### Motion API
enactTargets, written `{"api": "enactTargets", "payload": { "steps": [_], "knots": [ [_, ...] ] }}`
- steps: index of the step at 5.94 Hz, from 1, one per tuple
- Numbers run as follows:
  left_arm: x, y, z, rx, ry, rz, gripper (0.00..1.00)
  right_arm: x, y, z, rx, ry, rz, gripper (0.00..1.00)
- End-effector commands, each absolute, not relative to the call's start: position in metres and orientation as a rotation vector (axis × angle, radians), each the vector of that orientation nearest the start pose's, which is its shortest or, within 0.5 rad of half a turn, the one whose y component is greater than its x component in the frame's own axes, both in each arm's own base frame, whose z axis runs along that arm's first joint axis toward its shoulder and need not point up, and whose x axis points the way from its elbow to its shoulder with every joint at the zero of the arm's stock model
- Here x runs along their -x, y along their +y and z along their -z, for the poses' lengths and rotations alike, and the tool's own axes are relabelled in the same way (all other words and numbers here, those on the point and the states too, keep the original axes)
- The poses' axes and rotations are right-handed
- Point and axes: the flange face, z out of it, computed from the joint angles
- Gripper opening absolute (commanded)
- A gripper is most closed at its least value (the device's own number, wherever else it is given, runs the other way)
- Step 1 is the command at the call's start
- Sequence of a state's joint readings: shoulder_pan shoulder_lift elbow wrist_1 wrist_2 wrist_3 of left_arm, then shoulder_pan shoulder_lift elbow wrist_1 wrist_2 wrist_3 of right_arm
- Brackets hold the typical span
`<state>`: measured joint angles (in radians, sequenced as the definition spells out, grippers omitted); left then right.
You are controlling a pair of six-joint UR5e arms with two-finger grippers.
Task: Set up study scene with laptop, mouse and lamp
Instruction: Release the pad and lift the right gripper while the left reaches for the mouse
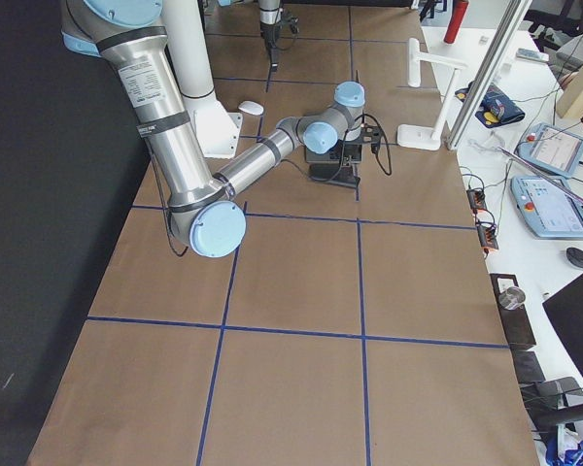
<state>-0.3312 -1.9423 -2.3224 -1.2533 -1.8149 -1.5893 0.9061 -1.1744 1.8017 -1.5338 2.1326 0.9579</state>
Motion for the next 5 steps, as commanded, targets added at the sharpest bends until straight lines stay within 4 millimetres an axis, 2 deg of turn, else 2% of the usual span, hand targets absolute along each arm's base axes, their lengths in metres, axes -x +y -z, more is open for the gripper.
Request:
{"api": "enactTargets", "payload": {
  "steps": [1,2,3,4,5],
  "knots": [
    [-0.458,-0.223,-0.234,0.079,0.823,0.123,1.00,0.247,-0.538,-0.328,-0.080,-0.747,0.016,1.00],
    [-0.474,-0.210,-0.242,0.082,0.809,0.096,1.00,0.217,-0.541,-0.343,-0.094,-0.732,0.037,1.00],
    [-0.481,-0.208,-0.249,0.085,0.790,0.092,1.00,0.182,-0.537,-0.363,-0.091,-0.741,0.045,1.00],
    [-0.495,-0.199,-0.256,0.094,0.783,0.073,1.00,0.145,-0.534,-0.388,-0.100,-0.727,0.065,1.00],
    [-0.513,-0.189,-0.264,0.085,0.813,0.058,1.00,0.124,-0.532,-0.406,-0.101,-0.707,0.096,1.00]
  ]
}}
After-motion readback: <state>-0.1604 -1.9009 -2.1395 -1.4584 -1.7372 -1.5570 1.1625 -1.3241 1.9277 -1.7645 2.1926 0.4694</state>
